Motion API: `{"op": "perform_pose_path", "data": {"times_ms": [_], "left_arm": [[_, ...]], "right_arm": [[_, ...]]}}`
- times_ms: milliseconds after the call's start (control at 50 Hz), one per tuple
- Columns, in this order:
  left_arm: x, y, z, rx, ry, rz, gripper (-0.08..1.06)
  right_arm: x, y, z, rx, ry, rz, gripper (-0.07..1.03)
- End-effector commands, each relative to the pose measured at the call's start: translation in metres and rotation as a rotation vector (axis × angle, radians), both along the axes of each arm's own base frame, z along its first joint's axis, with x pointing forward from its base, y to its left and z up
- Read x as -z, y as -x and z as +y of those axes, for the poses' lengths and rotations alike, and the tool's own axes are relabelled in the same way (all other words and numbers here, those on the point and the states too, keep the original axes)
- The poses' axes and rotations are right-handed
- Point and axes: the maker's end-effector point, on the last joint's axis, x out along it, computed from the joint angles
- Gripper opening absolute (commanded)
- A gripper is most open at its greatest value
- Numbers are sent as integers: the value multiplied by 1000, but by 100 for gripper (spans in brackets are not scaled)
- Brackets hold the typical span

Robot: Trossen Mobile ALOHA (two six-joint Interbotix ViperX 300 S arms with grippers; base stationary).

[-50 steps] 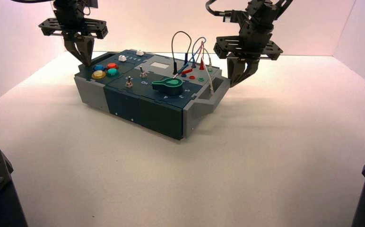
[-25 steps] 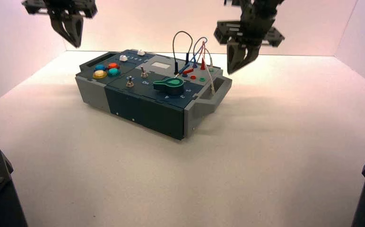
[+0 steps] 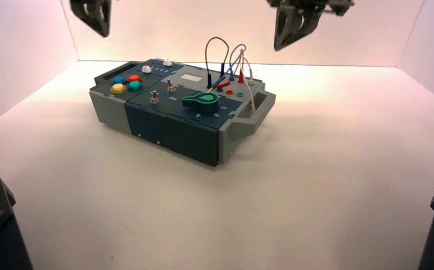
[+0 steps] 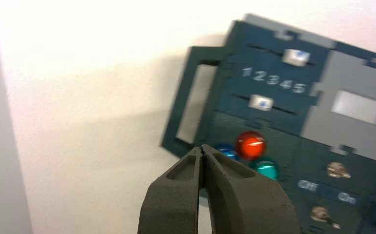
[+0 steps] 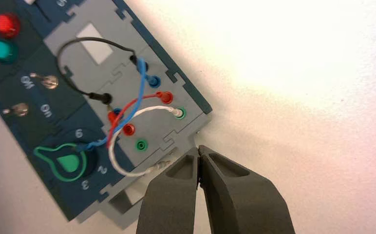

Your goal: Move the box to the left.

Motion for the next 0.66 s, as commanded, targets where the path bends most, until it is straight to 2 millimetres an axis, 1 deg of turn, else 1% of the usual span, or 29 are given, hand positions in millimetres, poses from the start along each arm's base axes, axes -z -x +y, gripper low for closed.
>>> {"op": "perform_pose_path", "data": {"times_ms": [20, 180, 280, 380, 660], "left_arm": [[-24, -1, -7, 18, 11, -62, -3], [-35, 1, -8, 20, 19, -92, -3], [-34, 1, -8, 18, 22, -97, -3], [-28, 2, -10, 14, 33, -89, -3], [-30, 1, -12, 17, 36, -95, -3]], "right_arm": [[-20, 3, 2, -13, -14, -27, -2], [-21, 16, -2, -30, -9, -25, -2], [-22, 20, -4, -36, -6, -26, -2], [-23, 24, -6, -36, -7, -28, -2], [-24, 28, -7, -45, -4, -34, -2]]}}
